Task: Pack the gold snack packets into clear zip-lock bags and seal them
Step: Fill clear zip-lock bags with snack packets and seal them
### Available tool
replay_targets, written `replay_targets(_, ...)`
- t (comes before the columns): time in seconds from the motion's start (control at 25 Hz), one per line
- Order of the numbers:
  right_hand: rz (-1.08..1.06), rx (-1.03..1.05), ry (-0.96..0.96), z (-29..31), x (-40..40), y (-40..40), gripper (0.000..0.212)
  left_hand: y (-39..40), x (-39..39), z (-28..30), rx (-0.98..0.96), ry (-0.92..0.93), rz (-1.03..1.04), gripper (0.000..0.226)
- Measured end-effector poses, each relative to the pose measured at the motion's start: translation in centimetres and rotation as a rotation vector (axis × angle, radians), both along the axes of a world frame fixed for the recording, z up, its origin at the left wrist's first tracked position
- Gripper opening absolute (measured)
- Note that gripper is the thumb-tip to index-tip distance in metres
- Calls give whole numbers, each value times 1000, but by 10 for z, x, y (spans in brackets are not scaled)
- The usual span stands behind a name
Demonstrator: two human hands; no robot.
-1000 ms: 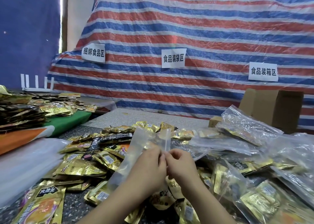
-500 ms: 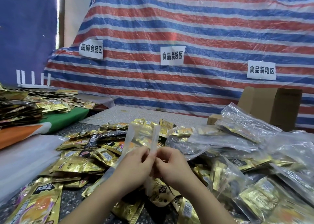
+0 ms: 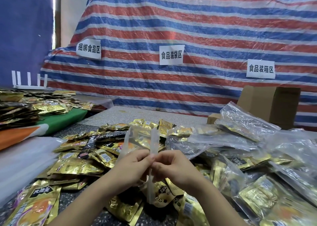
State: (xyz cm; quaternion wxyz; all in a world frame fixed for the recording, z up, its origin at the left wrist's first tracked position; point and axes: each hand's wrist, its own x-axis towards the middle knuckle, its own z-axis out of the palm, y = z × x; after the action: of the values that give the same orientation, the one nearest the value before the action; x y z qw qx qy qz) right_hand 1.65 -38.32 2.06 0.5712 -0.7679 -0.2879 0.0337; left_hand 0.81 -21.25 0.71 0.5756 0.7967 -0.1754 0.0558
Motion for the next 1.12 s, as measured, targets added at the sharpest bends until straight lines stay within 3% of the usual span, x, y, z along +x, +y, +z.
replay_targets(0.2,35,40,70,-1,1,-4,9,-1,0,-3,-48,21,-41,29)
replay_targets(0.52,49,178,71,1,0,3,18,0,4,-2,-31,-134,27,33)
replay_targets(0.6,-58,187,62,2,1,9,20,0,7,-4,-12,-154,110,35)
replay_targets(0.84,-649,118,-75,-3,18,-11,27,16,7,5,-23,-199,390,41)
replay_targets(1.12,-812,-25,-239,-8,19,-10,24,19,7,5,16,-262,475,43)
